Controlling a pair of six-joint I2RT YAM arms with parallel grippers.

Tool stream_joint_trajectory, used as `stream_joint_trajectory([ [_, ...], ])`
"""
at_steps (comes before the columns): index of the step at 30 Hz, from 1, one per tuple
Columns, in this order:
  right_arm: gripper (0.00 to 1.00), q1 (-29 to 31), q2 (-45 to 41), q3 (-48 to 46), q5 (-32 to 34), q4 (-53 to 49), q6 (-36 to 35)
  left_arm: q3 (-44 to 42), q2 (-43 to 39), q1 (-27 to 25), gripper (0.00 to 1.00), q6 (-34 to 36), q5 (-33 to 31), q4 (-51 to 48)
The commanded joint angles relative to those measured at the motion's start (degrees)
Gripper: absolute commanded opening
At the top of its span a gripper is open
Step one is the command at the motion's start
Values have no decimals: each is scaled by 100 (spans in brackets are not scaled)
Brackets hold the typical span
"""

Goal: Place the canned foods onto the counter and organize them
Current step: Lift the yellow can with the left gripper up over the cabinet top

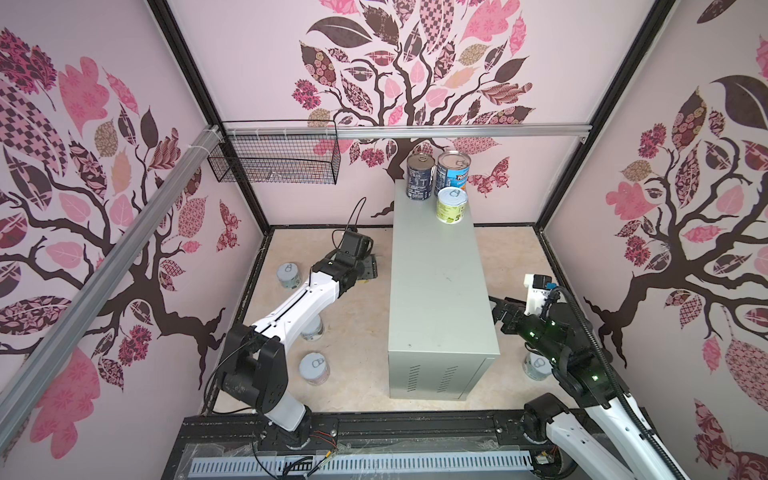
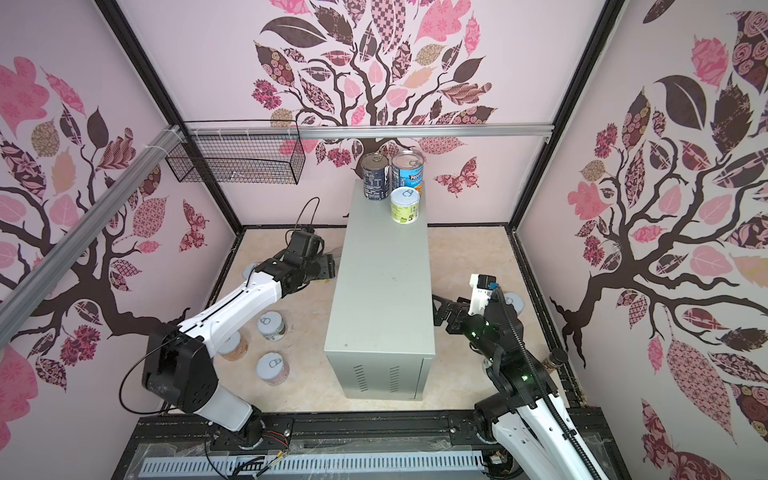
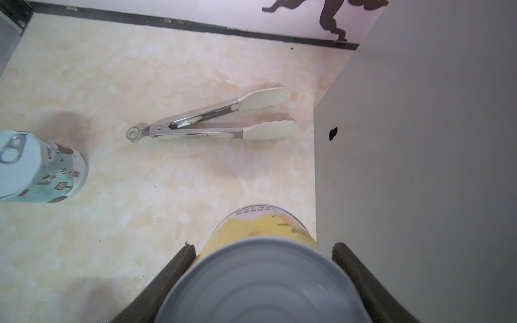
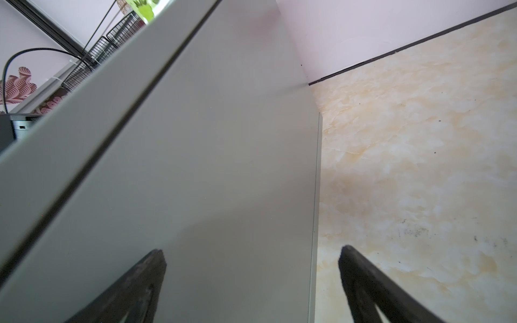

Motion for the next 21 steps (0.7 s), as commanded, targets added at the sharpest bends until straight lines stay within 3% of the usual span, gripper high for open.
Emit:
stream_joint_trajectory([
  [1, 100, 47, -109, 365, 58, -316, -109, -56, -539, -10, 60, 103, 137, -147],
  [13, 100, 47, -25, 1372, 132, -922, -585, 283, -2093, -109, 60, 534, 672, -1289],
  [21, 100, 43, 343, 1861, -10, -998, -807, 1399, -2348, -334, 60, 1066, 812, -2464],
])
